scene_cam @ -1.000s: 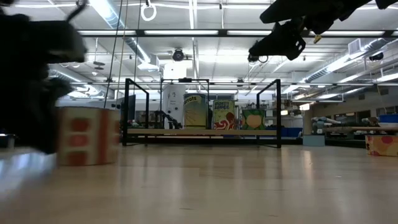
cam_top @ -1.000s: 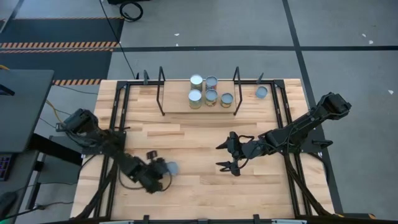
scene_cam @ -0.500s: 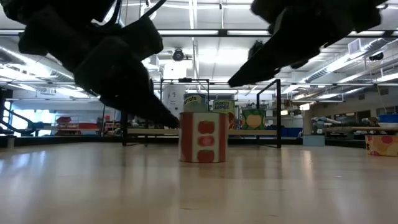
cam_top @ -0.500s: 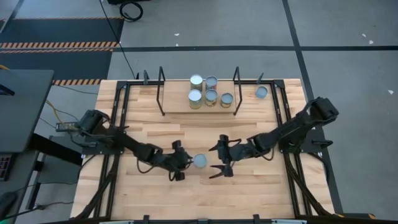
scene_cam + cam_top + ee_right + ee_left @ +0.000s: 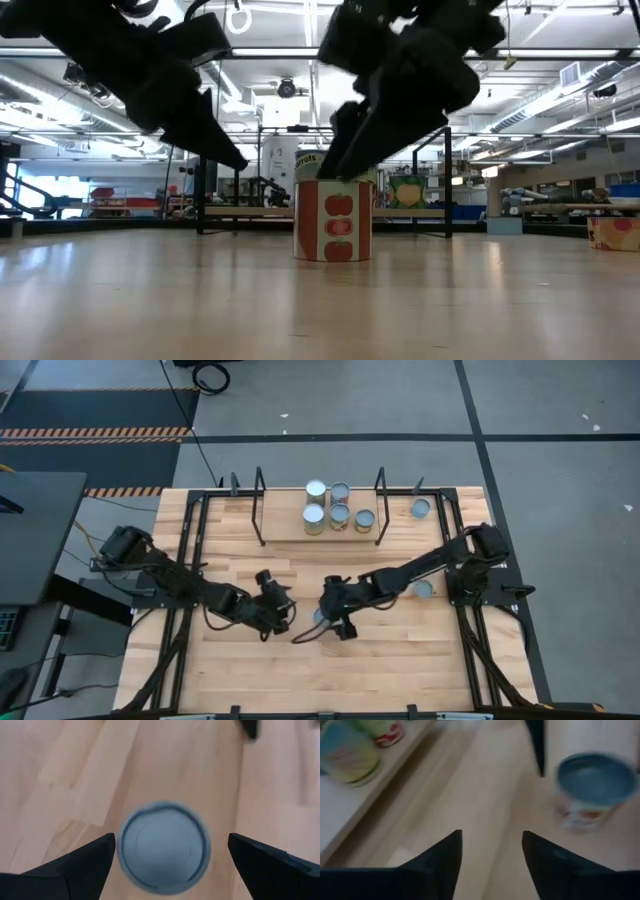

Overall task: Pick and place cans onto a shelf
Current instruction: Put the canned tomatoes on the shelf

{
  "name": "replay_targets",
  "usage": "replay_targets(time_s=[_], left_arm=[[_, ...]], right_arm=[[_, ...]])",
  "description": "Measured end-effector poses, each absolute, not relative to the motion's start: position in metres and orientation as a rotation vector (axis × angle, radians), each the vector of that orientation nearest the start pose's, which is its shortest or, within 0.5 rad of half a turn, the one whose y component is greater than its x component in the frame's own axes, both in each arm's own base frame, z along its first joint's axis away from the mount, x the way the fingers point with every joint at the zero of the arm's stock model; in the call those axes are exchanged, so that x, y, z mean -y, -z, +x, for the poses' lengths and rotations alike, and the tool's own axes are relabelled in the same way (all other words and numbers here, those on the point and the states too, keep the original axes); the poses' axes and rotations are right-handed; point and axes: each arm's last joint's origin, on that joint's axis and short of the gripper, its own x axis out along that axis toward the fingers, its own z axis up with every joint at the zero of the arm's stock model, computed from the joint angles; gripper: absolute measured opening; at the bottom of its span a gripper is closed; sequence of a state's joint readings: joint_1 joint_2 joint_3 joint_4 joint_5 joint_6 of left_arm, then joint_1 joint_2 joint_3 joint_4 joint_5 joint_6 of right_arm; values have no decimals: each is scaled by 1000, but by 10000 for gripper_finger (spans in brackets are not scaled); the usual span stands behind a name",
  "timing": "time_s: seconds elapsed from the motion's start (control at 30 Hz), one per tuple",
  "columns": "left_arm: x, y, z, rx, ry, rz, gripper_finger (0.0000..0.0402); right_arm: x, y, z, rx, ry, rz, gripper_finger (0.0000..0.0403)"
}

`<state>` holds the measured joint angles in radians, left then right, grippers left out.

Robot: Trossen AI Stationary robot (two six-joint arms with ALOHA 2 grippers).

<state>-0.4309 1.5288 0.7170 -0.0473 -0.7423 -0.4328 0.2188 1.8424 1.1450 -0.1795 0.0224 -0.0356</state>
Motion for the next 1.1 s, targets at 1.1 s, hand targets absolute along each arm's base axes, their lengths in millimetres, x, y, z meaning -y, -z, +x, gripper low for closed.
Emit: replay_targets(time_s=[1.1], left_arm=[[95, -151, 258, -618, -594, 14, 192]], right_arm=[[-37, -256, 337, -931, -67, -144, 296]])
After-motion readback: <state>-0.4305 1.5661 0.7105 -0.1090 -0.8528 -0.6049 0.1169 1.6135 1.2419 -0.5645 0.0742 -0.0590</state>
